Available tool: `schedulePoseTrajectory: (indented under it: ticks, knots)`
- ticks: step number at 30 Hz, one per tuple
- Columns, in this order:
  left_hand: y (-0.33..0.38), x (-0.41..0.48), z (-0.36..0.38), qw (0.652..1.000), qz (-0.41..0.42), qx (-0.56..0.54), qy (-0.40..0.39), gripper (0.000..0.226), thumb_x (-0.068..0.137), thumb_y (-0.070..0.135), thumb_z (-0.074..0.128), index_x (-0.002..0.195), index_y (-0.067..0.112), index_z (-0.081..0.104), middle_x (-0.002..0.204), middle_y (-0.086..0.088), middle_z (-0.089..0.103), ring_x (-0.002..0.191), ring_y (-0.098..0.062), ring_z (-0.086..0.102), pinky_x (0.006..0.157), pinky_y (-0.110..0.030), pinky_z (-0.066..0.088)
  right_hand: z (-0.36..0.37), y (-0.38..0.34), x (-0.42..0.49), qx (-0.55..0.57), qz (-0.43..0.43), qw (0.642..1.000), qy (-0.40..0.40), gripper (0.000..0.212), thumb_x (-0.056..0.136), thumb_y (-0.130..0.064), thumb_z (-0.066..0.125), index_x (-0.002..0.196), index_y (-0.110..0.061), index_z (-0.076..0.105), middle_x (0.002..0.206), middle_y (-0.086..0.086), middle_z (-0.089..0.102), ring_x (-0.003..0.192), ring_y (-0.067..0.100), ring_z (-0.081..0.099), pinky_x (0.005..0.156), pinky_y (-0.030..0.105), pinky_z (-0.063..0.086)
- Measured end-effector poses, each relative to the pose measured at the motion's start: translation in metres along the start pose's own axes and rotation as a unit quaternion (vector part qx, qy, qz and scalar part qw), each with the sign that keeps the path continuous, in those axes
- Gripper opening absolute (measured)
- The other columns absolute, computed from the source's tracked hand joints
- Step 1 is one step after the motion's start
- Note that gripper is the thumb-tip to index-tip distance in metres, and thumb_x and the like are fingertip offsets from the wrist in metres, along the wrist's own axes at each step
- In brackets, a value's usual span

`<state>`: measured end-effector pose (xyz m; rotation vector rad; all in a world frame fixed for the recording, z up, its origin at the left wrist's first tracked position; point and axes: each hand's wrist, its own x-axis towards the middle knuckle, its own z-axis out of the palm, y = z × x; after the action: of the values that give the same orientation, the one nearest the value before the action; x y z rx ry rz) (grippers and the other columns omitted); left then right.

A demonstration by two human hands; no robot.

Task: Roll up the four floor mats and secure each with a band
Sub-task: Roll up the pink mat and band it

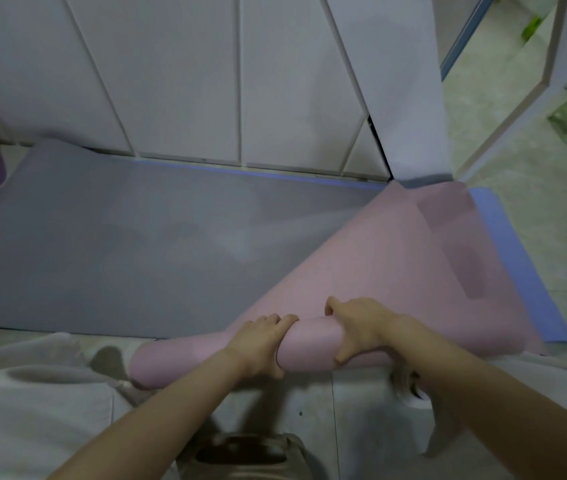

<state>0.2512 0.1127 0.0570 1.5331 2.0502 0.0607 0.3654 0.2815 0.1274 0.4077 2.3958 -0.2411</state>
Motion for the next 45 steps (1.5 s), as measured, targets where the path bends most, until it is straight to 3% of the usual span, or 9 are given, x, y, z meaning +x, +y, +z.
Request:
schedulePoseTrajectory:
  ticks: [4,8,11,16,26,34,39,42,45]
  knots:
    - [-0.007,0.008,-0.009,0.998,0.009,-0.010,-0.062,0.082,0.064,0.038,0.078,0.133,0.026,0.034,0.122,-0.008,0.055,0.111,-0.031,0.053,0.091,-0.036,0.045,0.000,-0.006,-0.004,0.012,-0.003,1.000,-0.018,0.082,0.065,-0.053,0.077,0.126,-0.016,0.038,0.119,0.009,0.058,0.103,0.029,0.056,0.082,0.032,0.041]
    - [-0.013,0.012,-0.023,0.995,0.019,-0.051,-0.089,0.080,0.067,0.034,0.081,0.134,0.024,0.039,0.125,-0.010,0.057,0.114,-0.030,0.053,0.089,-0.031,0.043,0.014,-0.032,-0.009,-0.163,-0.027,0.982,0.091,0.085,0.066,-0.036,0.079,0.134,-0.010,0.034,0.126,0.012,0.044,0.112,0.029,0.047,0.094,0.039,0.036]
    - [-0.015,0.017,-0.034,0.989,0.034,-0.074,-0.120,0.082,0.066,0.035,0.083,0.135,0.023,0.040,0.128,-0.007,0.056,0.117,-0.026,0.051,0.093,-0.028,0.040,0.020,-0.045,-0.013,-0.201,0.002,0.970,0.133,0.100,0.043,-0.036,0.087,0.130,-0.011,0.046,0.109,0.011,0.055,0.094,0.030,0.056,0.088,0.041,0.043]
    - [-0.015,0.019,-0.029,0.977,0.035,-0.108,-0.179,0.083,0.068,0.032,0.083,0.136,0.022,0.036,0.133,-0.004,0.050,0.121,-0.024,0.047,0.102,-0.033,0.039,0.020,-0.037,-0.012,-0.164,-0.036,0.979,0.115,0.077,0.068,-0.032,0.075,0.129,-0.011,0.034,0.118,0.012,0.049,0.102,0.029,0.052,0.082,0.038,0.035]
    - [0.019,-0.005,0.010,0.996,-0.005,0.019,0.085,0.097,0.075,0.041,0.064,0.150,0.021,0.008,0.139,-0.006,0.032,0.128,-0.025,0.034,0.105,-0.037,0.025,-0.006,-0.012,0.003,-0.032,-0.001,0.999,0.020,0.088,0.059,-0.047,0.080,0.127,-0.014,0.035,0.113,0.010,0.062,0.098,0.030,0.059,0.080,0.033,0.044]
    - [0.025,-0.003,0.011,0.997,-0.013,0.005,0.074,0.091,0.077,0.035,0.064,0.149,0.023,0.010,0.138,-0.005,0.036,0.124,-0.026,0.038,0.098,-0.035,0.031,-0.023,-0.003,0.006,0.021,0.000,0.996,-0.086,0.084,0.062,-0.052,0.078,0.129,-0.021,0.037,0.121,0.004,0.058,0.102,0.025,0.056,0.088,0.033,0.045]
    - [0.014,0.004,-0.006,0.994,0.003,-0.111,0.012,0.091,0.073,0.025,0.073,0.147,0.019,0.021,0.139,-0.011,0.040,0.125,-0.029,0.041,0.103,-0.035,0.035,-0.009,-0.018,-0.009,-0.166,-0.025,0.984,0.053,0.080,0.066,-0.042,0.078,0.129,-0.012,0.038,0.124,0.010,0.048,0.111,0.028,0.051,0.090,0.036,0.038]
    - [0.015,0.015,-0.019,0.992,0.023,-0.128,-0.004,0.093,0.070,0.024,0.077,0.146,0.019,0.024,0.139,-0.010,0.043,0.125,-0.028,0.044,0.101,-0.029,0.035,0.000,-0.023,-0.017,-0.216,0.014,0.956,0.199,0.080,0.051,-0.034,0.088,0.119,-0.009,0.053,0.111,0.017,0.053,0.102,0.031,0.055,0.095,0.045,0.040]
    - [0.017,0.025,-0.035,0.993,0.044,-0.103,-0.031,0.090,0.067,0.023,0.079,0.142,0.020,0.030,0.134,-0.009,0.049,0.121,-0.027,0.048,0.094,-0.026,0.036,0.011,-0.010,-0.020,-0.193,0.027,0.957,0.216,0.095,0.023,-0.040,0.089,0.107,-0.008,0.061,0.091,0.015,0.059,0.080,0.033,0.059,0.084,0.050,0.048]
